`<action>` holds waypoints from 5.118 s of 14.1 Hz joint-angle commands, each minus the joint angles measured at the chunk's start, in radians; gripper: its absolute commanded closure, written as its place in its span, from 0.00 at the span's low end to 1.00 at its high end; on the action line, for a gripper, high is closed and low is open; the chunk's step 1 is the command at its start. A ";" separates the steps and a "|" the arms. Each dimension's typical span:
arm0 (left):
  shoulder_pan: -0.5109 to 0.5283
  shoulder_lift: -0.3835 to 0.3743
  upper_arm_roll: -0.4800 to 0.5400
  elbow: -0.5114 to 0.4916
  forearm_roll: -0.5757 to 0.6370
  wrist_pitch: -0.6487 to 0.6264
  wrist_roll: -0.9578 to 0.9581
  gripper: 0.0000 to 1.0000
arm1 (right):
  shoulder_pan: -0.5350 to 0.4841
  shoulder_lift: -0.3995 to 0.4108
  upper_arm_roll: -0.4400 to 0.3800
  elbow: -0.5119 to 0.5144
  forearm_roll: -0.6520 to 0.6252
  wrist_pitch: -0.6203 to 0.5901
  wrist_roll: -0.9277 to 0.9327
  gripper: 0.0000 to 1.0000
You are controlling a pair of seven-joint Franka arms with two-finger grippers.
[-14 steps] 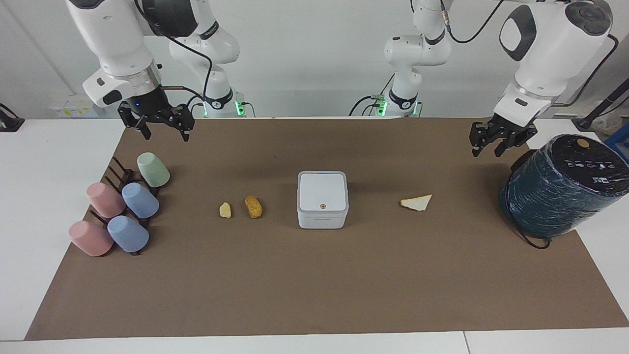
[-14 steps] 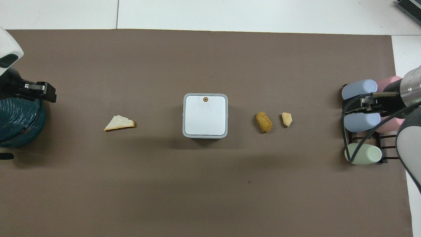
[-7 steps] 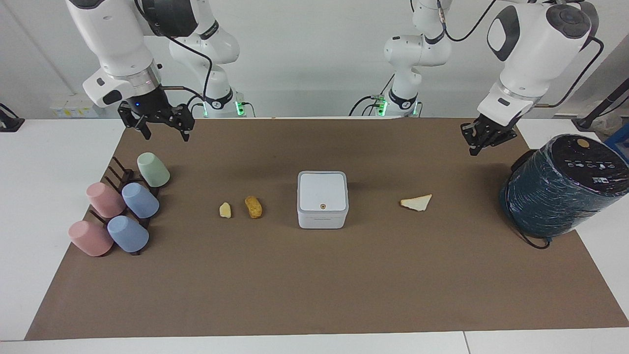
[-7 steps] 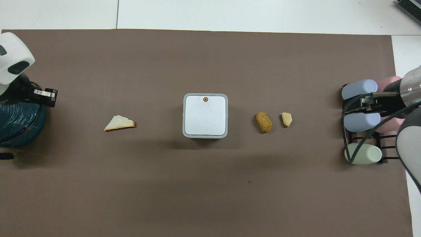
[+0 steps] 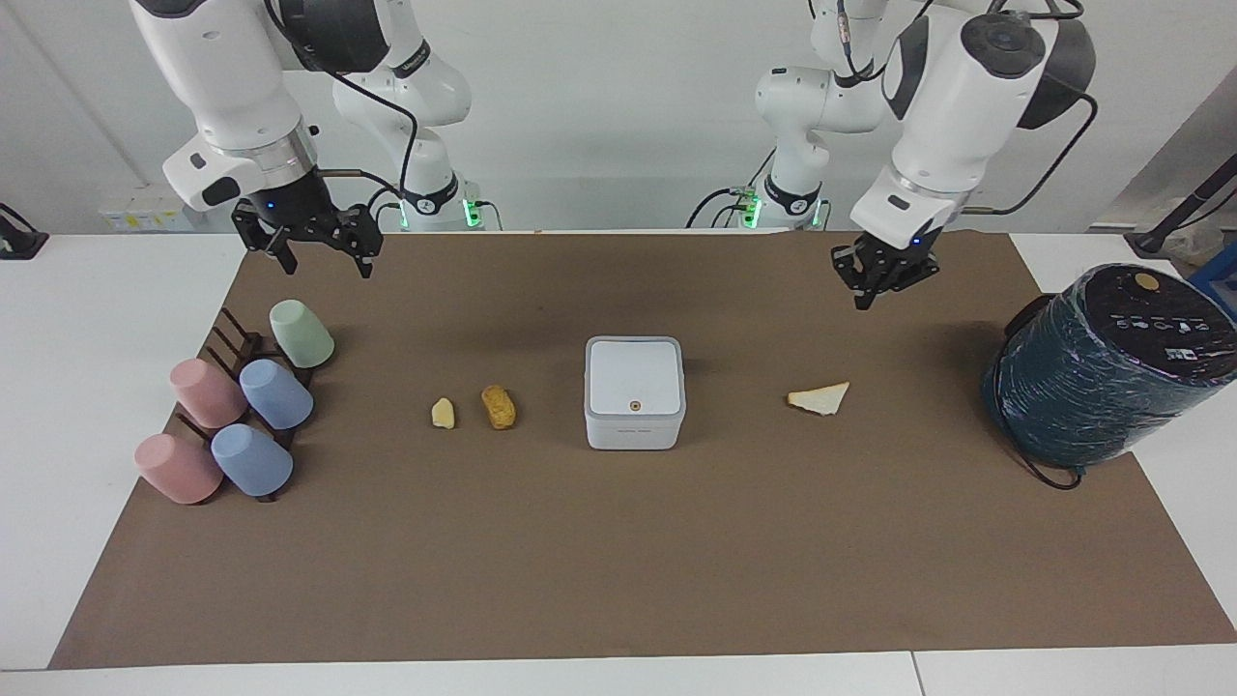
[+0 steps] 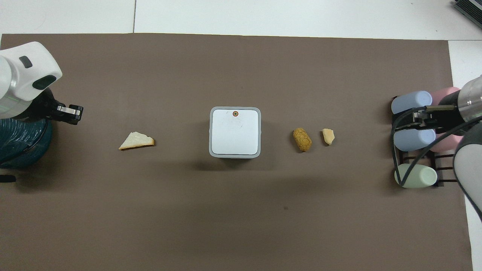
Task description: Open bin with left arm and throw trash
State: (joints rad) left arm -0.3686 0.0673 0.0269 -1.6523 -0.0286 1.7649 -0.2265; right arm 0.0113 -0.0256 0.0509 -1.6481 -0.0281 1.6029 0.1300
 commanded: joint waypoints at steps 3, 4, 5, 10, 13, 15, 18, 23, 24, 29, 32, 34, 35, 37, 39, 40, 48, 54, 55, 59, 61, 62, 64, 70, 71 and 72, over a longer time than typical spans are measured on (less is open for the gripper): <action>-0.134 0.110 0.013 -0.017 -0.045 0.233 -0.250 1.00 | -0.010 -0.010 0.004 -0.010 0.011 -0.008 0.000 0.00; -0.157 0.132 0.013 -0.018 -0.051 0.296 -0.305 1.00 | -0.007 -0.010 0.006 -0.010 0.011 -0.006 0.000 0.00; -0.167 0.144 0.013 -0.018 -0.075 0.335 -0.325 1.00 | -0.002 -0.010 0.006 -0.010 0.011 -0.008 0.000 0.00; -0.237 0.267 0.014 0.003 -0.123 0.490 -0.410 1.00 | -0.010 -0.010 0.004 -0.010 0.011 -0.008 0.000 0.00; -0.268 0.313 0.016 0.008 -0.125 0.518 -0.413 1.00 | -0.010 -0.010 0.006 -0.010 0.011 -0.008 0.000 0.00; -0.279 0.319 0.014 -0.004 -0.122 0.516 -0.422 1.00 | -0.010 -0.010 0.006 -0.010 0.011 -0.008 0.000 0.00; -0.299 0.322 0.014 -0.038 -0.122 0.521 -0.421 1.00 | -0.010 -0.010 0.004 -0.010 0.011 -0.006 0.000 0.00; -0.258 0.309 0.028 0.115 -0.111 0.261 -0.412 1.00 | -0.010 -0.010 0.004 -0.010 0.011 -0.008 0.000 0.00; -0.213 0.302 0.027 0.161 -0.111 0.170 -0.410 1.00 | -0.010 -0.010 0.006 -0.010 0.011 -0.008 0.000 0.00; -0.072 0.286 0.033 0.289 -0.106 -0.083 -0.334 1.00 | -0.010 -0.011 0.006 -0.015 0.013 -0.004 0.010 0.00; 0.006 0.258 0.027 0.270 -0.051 -0.084 -0.184 1.00 | -0.010 -0.033 0.006 -0.085 0.014 0.102 0.008 0.00; 0.066 0.240 0.028 0.221 -0.050 -0.062 -0.069 0.92 | -0.001 -0.066 0.006 -0.174 0.014 0.190 0.008 0.00; 0.091 0.226 0.028 0.186 -0.050 -0.038 -0.013 0.68 | 0.001 -0.076 0.006 -0.209 0.014 0.227 0.008 0.00; 0.125 0.180 0.028 0.067 -0.050 0.063 0.067 0.27 | 0.001 -0.076 0.006 -0.246 0.014 0.274 0.003 0.00; 0.135 0.131 0.028 -0.073 -0.050 0.198 0.082 0.02 | 0.002 -0.067 0.006 -0.281 0.014 0.319 -0.003 0.00; 0.137 0.112 0.030 -0.130 -0.050 0.249 0.091 0.00 | 0.002 -0.059 0.006 -0.307 0.014 0.351 -0.001 0.00; 0.207 0.057 0.033 -0.366 -0.050 0.438 0.580 0.00 | 0.058 0.102 0.007 -0.472 0.013 0.644 0.002 0.00; 0.198 0.077 0.033 -0.432 -0.022 0.499 0.847 0.07 | 0.085 0.203 0.006 -0.518 0.013 0.834 0.000 0.00; 0.195 0.077 0.033 -0.452 0.017 0.514 0.874 0.08 | 0.082 0.205 0.006 -0.530 0.011 0.842 0.002 0.00; 0.180 0.078 0.031 -0.521 0.064 0.564 0.949 0.12 | 0.085 0.237 0.006 -0.559 0.011 0.927 -0.003 0.88; 0.165 0.080 0.031 -0.541 0.064 0.576 0.954 0.14 | 0.087 0.237 0.006 -0.556 0.011 0.917 0.008 1.00; 0.155 0.081 0.031 -0.547 0.064 0.584 0.955 0.14 | 0.087 0.233 0.006 -0.555 0.011 0.914 0.011 1.00; 0.151 0.092 0.031 -0.564 0.064 0.607 0.955 0.20 | 0.090 0.213 0.010 -0.541 0.010 0.885 0.019 1.00; 0.137 0.112 0.033 -0.570 0.065 0.620 0.955 0.54 | 0.229 0.184 0.015 -0.297 0.013 0.674 0.208 1.00; 0.137 0.112 0.033 -0.570 0.065 0.617 0.955 0.65 | 0.277 0.193 0.015 -0.276 0.013 0.687 0.264 1.00; 0.137 0.112 0.033 -0.570 0.065 0.614 0.954 0.77 | 0.312 0.199 0.015 -0.262 0.014 0.699 0.308 1.00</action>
State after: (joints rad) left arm -0.2193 0.1826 0.0522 -2.2018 0.0205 2.3666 0.7238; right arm 0.2704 0.1416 0.0640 -1.9557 -0.0264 2.2994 0.3607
